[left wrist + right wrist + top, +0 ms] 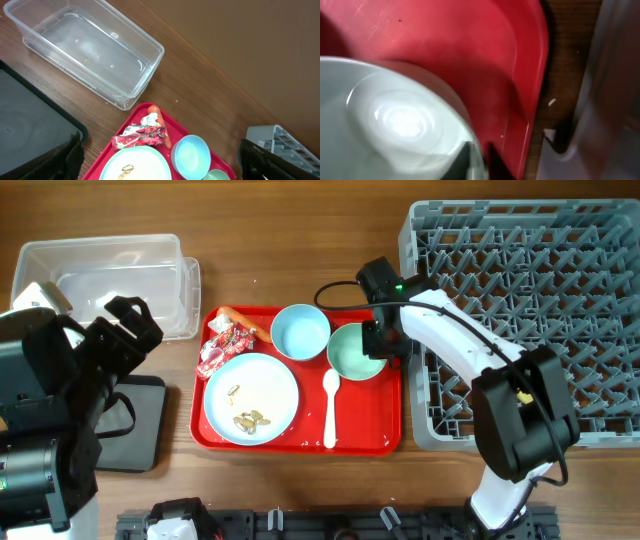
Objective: Sort waste into correct bins and load items into the dishwasher rack
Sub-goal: 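Carry the green bowl into the dish rack's back row and release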
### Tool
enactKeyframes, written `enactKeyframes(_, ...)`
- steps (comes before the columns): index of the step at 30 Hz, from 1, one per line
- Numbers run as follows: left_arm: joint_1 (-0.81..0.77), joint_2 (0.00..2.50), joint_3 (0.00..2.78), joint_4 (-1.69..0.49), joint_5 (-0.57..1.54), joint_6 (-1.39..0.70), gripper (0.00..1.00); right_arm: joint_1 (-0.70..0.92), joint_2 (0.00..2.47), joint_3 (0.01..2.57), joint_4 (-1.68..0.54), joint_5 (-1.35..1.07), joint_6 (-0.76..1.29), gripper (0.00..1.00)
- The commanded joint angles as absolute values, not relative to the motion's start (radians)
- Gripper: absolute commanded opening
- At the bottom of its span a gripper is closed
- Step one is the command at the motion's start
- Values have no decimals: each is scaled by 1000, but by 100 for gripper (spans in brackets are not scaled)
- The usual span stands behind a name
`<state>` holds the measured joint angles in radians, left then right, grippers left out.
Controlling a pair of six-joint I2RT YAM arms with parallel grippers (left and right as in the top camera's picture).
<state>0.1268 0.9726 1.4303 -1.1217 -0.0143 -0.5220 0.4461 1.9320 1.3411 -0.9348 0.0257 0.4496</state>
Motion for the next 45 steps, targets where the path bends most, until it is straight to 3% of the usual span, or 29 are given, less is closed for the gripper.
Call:
enactKeyframes(1, 134, 975, 1435, -1120, -24, -532, 100, 445, 1933, 1345, -946, 66, 530, 4)
enactKeyframes(11, 134, 975, 1435, -1120, -24, -532, 100, 445, 1593, 1439, -1063, 345, 576, 4)
enactKeyframes(16, 134, 975, 1435, -1120, -24, -532, 100, 441, 1382, 1439, -1078, 984, 517, 4)
enactKeyframes(20, 134, 975, 1435, -1120, -24, -532, 100, 350, 1436, 1408, -1023, 1317, 405, 4)
enactKeyframes(25, 134, 975, 1435, -1119, -24, -532, 100, 226, 1600, 1405, -918, 1309, 353, 4)
enactKeyframes(30, 134, 975, 1435, -1120, -24, -532, 100, 147, 1795, 1405, -668, 1456, 6, 4)
enactKeyframes(37, 134, 975, 1435, -1120, -24, -532, 100, 151, 1872, 1404, -362, 1441, -311, 4)
enactKeyframes(45, 134, 975, 1435, -1120, -24, -532, 100, 231, 1929, 1398, -358, 1355, -314, 4)
